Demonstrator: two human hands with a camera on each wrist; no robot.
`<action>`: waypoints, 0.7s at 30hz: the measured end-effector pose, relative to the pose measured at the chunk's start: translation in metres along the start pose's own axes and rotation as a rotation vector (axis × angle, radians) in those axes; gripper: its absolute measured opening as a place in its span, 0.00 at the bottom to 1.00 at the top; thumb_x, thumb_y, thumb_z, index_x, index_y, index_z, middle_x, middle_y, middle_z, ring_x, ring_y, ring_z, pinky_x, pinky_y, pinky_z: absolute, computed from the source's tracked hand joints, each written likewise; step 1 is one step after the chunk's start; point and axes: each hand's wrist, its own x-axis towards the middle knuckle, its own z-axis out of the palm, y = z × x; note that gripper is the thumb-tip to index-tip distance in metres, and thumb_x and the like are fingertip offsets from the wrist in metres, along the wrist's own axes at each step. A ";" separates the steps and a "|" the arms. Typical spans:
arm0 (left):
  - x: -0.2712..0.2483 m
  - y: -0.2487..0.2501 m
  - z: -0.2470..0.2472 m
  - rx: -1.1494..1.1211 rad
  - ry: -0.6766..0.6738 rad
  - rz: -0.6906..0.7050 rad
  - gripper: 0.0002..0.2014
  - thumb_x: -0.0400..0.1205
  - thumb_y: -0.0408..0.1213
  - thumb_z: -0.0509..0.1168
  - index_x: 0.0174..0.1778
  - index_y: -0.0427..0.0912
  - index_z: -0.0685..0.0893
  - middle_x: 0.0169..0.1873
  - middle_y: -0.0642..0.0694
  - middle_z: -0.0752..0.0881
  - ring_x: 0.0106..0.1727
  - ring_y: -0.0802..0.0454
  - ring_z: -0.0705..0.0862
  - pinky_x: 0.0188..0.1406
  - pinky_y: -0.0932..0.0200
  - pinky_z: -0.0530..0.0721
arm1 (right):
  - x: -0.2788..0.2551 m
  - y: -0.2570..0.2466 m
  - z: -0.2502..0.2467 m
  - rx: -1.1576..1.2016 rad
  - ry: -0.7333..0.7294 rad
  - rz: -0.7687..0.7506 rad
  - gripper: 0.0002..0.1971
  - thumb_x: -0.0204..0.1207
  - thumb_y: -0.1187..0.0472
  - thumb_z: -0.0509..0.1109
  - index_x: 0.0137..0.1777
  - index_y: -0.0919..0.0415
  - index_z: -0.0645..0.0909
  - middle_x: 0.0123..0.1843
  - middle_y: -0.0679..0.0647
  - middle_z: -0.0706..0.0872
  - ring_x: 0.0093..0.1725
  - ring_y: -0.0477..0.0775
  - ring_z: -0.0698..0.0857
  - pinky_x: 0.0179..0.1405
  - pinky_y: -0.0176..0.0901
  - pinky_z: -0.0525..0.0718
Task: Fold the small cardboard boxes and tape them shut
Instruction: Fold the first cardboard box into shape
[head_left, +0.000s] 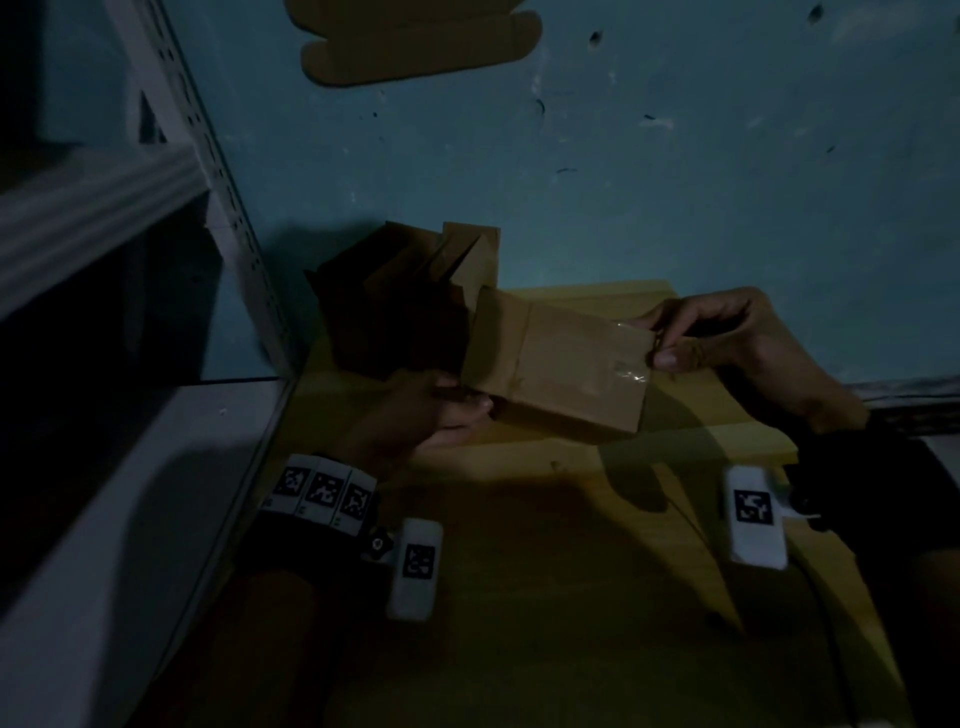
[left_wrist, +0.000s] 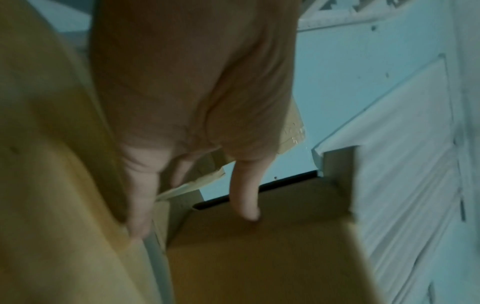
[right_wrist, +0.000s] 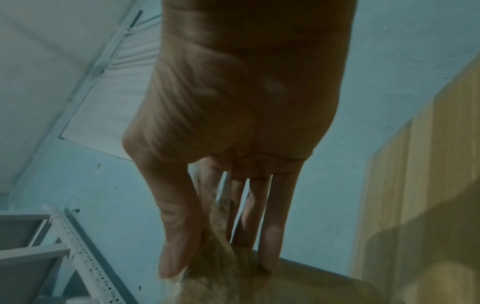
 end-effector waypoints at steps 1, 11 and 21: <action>0.000 0.002 0.002 -0.021 0.013 0.011 0.13 0.80 0.25 0.67 0.58 0.41 0.81 0.58 0.42 0.85 0.60 0.48 0.84 0.67 0.49 0.81 | 0.000 0.000 0.000 -0.009 0.000 -0.002 0.20 0.53 0.51 0.89 0.33 0.67 0.89 0.47 0.65 0.92 0.56 0.59 0.91 0.55 0.43 0.86; -0.010 0.009 0.034 -0.068 -0.135 -0.034 0.28 0.66 0.55 0.72 0.63 0.59 0.74 0.74 0.46 0.74 0.73 0.40 0.75 0.70 0.34 0.77 | 0.003 -0.007 0.020 -0.038 -0.019 0.011 0.08 0.55 0.65 0.84 0.34 0.67 0.91 0.43 0.74 0.90 0.52 0.63 0.91 0.53 0.42 0.87; -0.018 0.015 0.038 0.152 -0.076 -0.049 0.03 0.77 0.58 0.68 0.40 0.69 0.80 0.75 0.42 0.77 0.64 0.43 0.84 0.57 0.53 0.80 | 0.004 -0.010 0.024 -0.084 0.036 0.002 0.06 0.59 0.71 0.78 0.30 0.60 0.91 0.38 0.57 0.94 0.48 0.57 0.94 0.47 0.40 0.89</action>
